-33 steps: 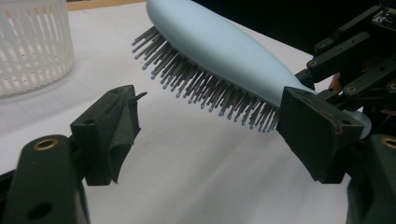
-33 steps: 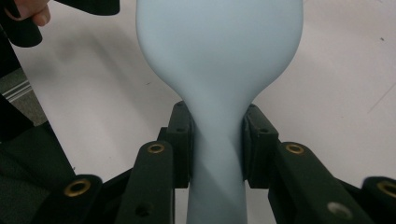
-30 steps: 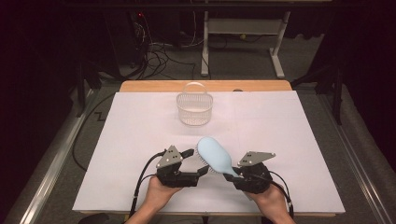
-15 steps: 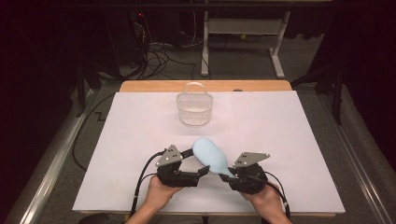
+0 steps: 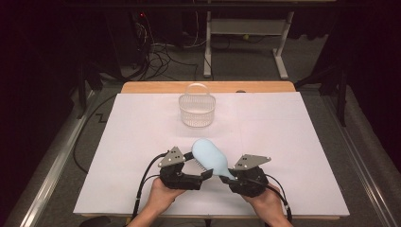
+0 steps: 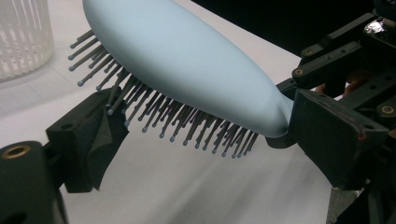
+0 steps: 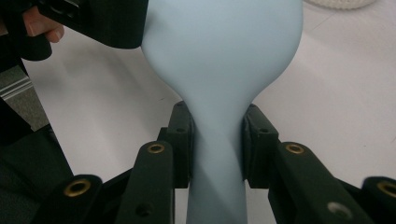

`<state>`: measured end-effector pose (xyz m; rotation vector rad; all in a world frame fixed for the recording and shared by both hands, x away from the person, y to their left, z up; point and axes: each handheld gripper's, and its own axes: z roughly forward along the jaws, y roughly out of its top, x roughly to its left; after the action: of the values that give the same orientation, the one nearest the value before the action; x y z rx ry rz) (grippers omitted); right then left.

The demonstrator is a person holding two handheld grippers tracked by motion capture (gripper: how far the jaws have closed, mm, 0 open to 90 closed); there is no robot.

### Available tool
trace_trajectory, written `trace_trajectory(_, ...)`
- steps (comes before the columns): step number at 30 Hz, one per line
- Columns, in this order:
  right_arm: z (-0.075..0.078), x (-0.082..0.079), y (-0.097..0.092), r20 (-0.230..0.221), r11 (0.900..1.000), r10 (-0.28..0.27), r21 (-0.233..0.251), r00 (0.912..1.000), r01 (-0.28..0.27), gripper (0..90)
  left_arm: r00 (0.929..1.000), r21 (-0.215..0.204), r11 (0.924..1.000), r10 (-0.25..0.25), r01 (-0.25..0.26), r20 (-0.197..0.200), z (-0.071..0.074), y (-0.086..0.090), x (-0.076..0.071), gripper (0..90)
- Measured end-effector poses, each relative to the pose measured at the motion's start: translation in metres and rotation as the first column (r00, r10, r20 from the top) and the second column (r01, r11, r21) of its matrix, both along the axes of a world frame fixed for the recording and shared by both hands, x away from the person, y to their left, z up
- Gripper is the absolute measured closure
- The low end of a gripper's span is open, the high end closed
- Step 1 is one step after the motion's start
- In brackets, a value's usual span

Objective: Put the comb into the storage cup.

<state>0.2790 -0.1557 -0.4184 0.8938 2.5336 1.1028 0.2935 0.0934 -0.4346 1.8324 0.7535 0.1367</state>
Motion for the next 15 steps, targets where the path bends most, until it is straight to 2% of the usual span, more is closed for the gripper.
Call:
trace_trajectory(5,0.0007,-0.0007,0.0018,0.007,1.0,-0.001,0.002,1.0,0.001,70.2,1.0,-0.006,1.0,0.004,-0.004,-0.003,0.0,0.0001,0.0002,11.9)
trace_trajectory(9,0.0011,-0.0017,0.0038,0.02,0.9999,0.009,0.01,0.9998,-0.009,70.2,0.9996,-0.039,0.9992,0.0,-0.001,-0.029,0.0,0.0014,0.0012,11.8)
trace_trajectory(15,0.0015,-0.0035,0.009,0.038,0.9999,0.015,0.001,0.9992,-0.015,70.2,0.9994,-0.045,0.999,0.004,-0.006,-0.034,-0.0003,0.002,0.0017,11.2)
